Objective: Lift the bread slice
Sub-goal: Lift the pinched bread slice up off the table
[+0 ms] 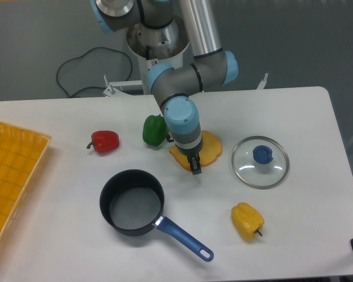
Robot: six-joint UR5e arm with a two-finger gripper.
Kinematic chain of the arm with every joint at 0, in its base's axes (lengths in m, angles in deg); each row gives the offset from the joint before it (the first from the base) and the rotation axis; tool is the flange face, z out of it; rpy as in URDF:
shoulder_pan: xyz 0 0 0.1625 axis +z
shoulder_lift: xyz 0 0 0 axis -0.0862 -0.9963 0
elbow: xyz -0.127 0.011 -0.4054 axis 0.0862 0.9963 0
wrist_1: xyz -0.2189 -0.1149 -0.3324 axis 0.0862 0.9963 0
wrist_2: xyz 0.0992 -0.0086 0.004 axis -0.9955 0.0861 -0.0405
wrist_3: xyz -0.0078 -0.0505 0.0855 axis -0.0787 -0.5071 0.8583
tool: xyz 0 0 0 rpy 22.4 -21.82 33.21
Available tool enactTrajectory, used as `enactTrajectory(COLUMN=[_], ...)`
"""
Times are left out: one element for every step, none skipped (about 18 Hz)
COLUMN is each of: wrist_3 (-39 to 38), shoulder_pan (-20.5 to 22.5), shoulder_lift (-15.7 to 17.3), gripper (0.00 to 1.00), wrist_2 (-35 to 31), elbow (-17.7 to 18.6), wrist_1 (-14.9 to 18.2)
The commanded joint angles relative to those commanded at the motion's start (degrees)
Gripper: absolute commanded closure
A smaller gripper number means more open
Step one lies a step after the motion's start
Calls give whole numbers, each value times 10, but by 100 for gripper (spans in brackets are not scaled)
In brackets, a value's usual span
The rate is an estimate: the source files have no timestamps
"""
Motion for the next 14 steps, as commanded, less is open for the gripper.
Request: enactTrajectory(wrist_3=[1, 1, 1, 1, 0, 0, -4, -11, -18, -25, -32, -34, -35, -37], shoulder_pan=[0, 0, 0, 0, -1, -1, 0, -1, -1, -3, -4, -4, -4, -4], shoulder_lift=[1, 1, 2, 3, 4, 5, 7, 9, 14, 18, 20, 25, 32, 41], gripper=[100, 100, 100, 100, 100, 100, 100, 100, 100, 100, 100, 100, 100, 100], wrist_2=[0, -3, -4, -5, -5, -4, -4, -4, -1, 0, 0, 1, 3, 4], elbow=[-4, -12, -18, -24, -33, -39, -47, -55, -68, -81, -93, -99, -101, -104], wrist_1=[1, 3, 5, 12, 24, 40, 50, 60, 76, 97, 118, 136, 146, 153])
